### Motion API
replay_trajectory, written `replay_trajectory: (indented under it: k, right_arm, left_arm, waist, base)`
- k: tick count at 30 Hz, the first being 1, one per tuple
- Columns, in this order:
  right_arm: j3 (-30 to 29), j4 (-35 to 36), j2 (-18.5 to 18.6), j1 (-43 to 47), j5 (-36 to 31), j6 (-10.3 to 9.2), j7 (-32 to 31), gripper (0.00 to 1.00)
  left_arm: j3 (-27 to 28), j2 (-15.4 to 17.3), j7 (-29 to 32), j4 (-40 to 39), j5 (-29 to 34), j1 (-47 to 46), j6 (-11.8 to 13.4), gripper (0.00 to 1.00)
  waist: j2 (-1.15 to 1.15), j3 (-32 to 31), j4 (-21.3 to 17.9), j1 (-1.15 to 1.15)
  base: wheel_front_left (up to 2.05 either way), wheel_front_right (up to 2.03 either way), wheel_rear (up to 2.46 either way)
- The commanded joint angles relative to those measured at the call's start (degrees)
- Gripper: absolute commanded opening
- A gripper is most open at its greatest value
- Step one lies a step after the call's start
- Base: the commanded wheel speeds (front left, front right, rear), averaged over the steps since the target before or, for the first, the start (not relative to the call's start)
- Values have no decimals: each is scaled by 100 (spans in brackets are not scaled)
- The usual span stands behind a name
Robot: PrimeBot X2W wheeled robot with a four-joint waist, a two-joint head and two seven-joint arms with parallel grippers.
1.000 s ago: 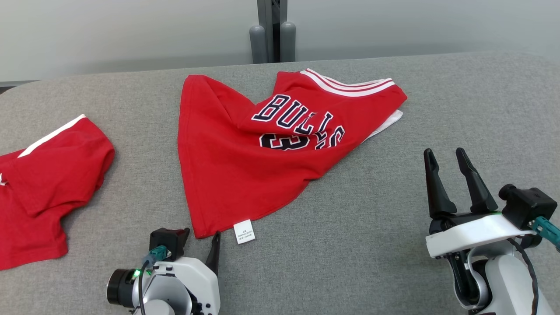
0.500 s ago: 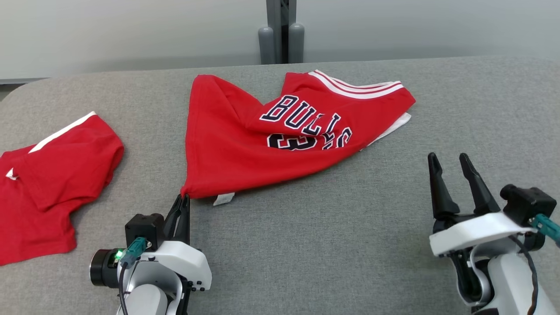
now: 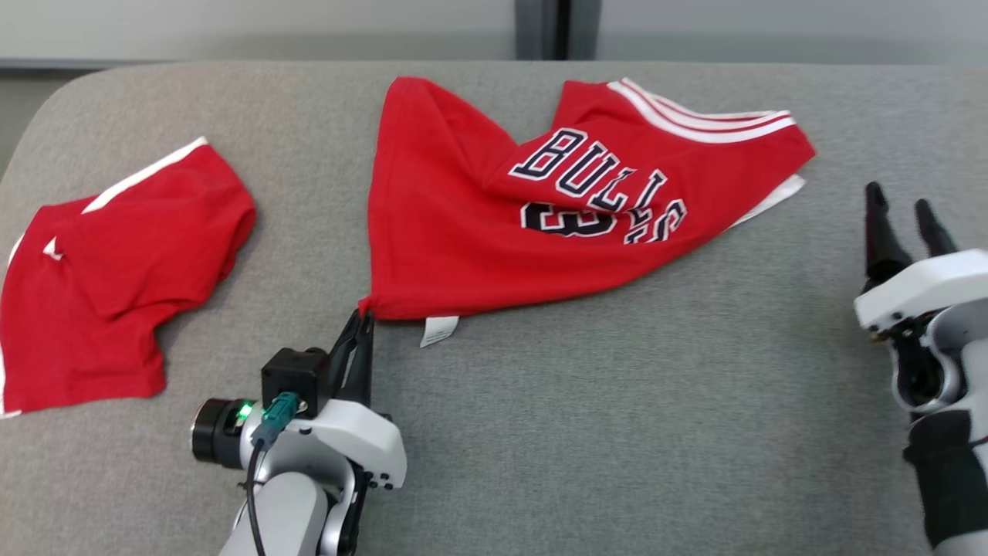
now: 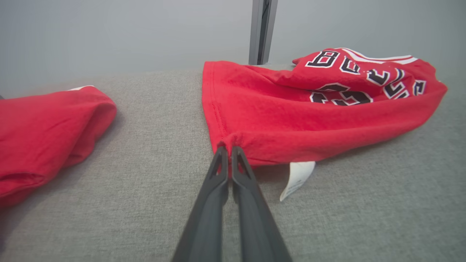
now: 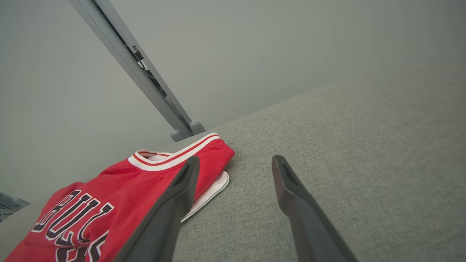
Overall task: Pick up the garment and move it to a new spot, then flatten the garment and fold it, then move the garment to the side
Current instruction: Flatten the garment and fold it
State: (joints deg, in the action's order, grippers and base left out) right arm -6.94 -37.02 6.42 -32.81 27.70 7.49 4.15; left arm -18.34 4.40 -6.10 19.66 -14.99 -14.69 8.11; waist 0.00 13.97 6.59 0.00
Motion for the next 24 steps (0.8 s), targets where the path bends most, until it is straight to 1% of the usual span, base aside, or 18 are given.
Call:
replay_trajectory:
  k: [1,6,10,15,22,24]
  right_arm:
    - [-15,-342,196,-271,-137,1,-28,100]
    - [-47,-1309,550,-870,-457,1,-10,100]
    - [117,-1876,656,-1251,-714,1,87,100]
    - [326,-2362,728,-1582,-875,1,186,100]
    - [516,-2817,776,-1841,-853,1,410,100]
    - [549,-2949,842,-1876,-884,1,446,100]
  left_arm:
    - [-64,-22,-46,-5,41,-161,-21,0]
    - [-284,-68,-103,33,21,-347,-33,0]
    - [-437,-94,-162,38,-34,-449,-3,0]
    - [-563,-115,-215,56,-106,-514,45,0]
    - [-615,-121,-263,103,-167,-609,87,0]
    - [-625,-122,-275,112,-168,-606,94,0]
  waist:
    - [0,234,227,0]
    - [0,460,466,0]
    - [0,593,593,0]
    - [0,704,690,0]
    - [0,756,743,0]
    - [0,767,752,0]
  base:
    - [0,0,0]
    - [0,0,0]
    - [0,0,0]
    - [0,0,0]
    - [0,0,0]
    - [0,0,0]
